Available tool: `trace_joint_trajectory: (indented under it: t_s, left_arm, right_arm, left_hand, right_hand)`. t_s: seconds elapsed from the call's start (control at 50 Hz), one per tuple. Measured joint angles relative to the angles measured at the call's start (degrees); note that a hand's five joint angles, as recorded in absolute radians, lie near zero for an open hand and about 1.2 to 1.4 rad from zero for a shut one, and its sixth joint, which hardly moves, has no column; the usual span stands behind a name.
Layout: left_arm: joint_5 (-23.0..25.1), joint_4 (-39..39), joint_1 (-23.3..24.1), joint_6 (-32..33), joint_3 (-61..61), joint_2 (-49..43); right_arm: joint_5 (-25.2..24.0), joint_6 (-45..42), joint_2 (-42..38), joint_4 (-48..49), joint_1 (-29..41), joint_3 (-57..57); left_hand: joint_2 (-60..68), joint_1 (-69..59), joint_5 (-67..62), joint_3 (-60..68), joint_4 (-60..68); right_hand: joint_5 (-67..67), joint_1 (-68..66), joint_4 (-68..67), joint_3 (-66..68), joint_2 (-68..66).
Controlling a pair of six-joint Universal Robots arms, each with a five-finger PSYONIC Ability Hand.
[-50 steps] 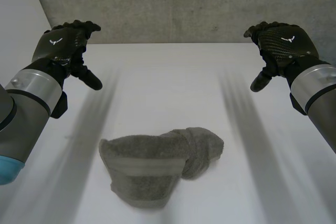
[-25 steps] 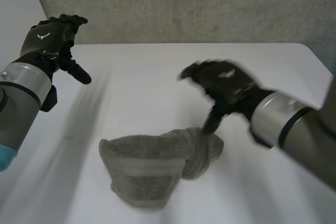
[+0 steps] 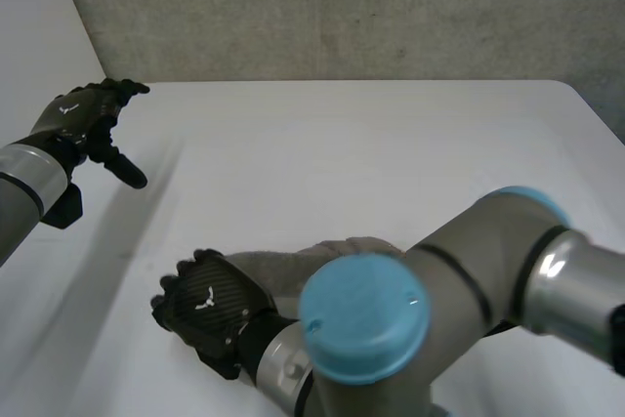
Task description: Fold the towel.
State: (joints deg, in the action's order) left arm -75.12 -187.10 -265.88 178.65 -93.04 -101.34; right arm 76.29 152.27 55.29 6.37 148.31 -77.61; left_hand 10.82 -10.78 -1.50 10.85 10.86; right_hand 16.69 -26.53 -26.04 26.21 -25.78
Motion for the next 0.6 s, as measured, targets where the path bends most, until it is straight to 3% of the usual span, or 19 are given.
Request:
trace_joint_trajectory:
  t_s: [0.18,0.28,0.4,0.6]
  left_arm:
    - [-0.1,-0.2,1.0,0.2,-1.6,0.3]
    - [-0.1,-0.3,1.8,0.3,-1.9,0.3]
    - [-0.2,-0.2,3.4,0.4,-2.4,0.5]
    - [-0.3,0.1,10.9,0.3,-3.3,0.5]
  right_arm:
    - [9.0,-7.6,-1.9,1.3,0.2,1.3]
    - [10.2,-5.1,3.9,2.0,-2.1,-1.3]
    - [7.2,0.9,13.2,1.5,-10.0,-6.8]
    - [-5.4,3.7,22.5,-2.2,-26.1,-18.6]
  left_hand:
    - [0.4,-0.4,0.0,0.4,0.3]
    - [0.5,-0.5,-0.1,0.5,0.4]
    - [1.4,-1.4,-0.4,1.4,1.4]
    - [5.3,-5.3,-4.7,5.3,5.1]
  right_hand:
    - [42.7,-43.6,-42.4,42.1,-44.0]
    - [48.3,-48.4,-50.2,48.4,-48.9]
    - [48.3,-48.4,-50.2,48.4,-48.9]
    - [48.3,-48.4,-50.2,49.3,-48.9]
